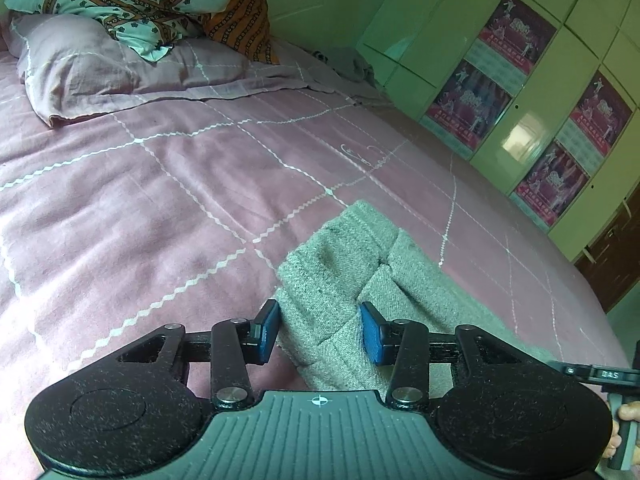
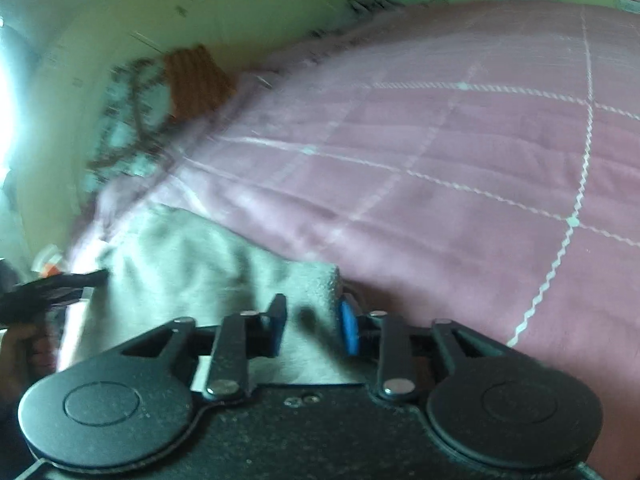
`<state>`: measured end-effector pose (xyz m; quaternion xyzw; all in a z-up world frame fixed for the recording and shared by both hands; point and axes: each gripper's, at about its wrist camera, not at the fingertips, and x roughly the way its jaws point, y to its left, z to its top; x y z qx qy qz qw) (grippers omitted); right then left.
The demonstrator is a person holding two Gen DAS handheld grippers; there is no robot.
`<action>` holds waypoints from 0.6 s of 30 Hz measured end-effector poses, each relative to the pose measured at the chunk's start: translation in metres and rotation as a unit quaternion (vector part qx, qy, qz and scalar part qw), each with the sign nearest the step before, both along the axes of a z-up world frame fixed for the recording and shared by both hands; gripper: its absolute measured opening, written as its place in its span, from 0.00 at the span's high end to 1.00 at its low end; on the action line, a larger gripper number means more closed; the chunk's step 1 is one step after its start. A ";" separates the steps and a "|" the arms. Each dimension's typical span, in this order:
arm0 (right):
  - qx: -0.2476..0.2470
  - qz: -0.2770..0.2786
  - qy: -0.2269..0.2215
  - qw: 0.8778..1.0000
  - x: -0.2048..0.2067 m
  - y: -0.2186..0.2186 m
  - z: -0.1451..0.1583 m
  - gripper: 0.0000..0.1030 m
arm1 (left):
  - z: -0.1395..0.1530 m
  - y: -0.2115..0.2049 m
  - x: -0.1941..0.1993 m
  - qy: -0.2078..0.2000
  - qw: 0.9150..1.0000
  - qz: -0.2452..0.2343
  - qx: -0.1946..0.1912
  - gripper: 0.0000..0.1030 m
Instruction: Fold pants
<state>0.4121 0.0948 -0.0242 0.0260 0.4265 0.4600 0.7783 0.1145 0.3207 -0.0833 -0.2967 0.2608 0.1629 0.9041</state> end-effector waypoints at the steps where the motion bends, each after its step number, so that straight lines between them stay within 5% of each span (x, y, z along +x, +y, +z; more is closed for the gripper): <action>1: -0.007 -0.004 0.005 1.000 0.002 0.006 -0.002 0.82 | 0.003 0.000 -0.002 -0.007 1.000 -0.003 0.007 0.63; 2: -0.006 0.000 0.003 1.000 0.001 0.010 -0.001 0.92 | 0.007 -0.001 -0.005 -0.020 1.000 -0.005 0.014 0.66; 4: 0.017 -0.001 -0.020 1.000 -0.008 0.012 0.012 0.94 | 0.013 -0.007 -0.008 -0.013 0.999 -0.011 0.047 0.69; 6: 0.046 -0.027 -0.043 0.998 -0.013 0.002 0.025 0.95 | 0.003 -0.004 -0.003 0.012 0.999 -0.008 0.038 0.69; 10: -0.071 -0.072 -0.044 0.994 -0.004 0.007 -0.011 0.96 | 0.006 -0.002 0.002 0.026 0.998 -0.019 0.048 0.66; 14: -0.002 -0.132 -0.037 0.991 -0.016 -0.024 0.004 0.86 | 0.015 0.005 -0.023 0.024 0.999 -0.003 0.045 0.30; 18: 0.021 -0.156 -0.095 0.983 -0.062 -0.074 0.027 0.82 | 0.037 -0.006 -0.043 -0.019 0.997 0.013 0.073 0.30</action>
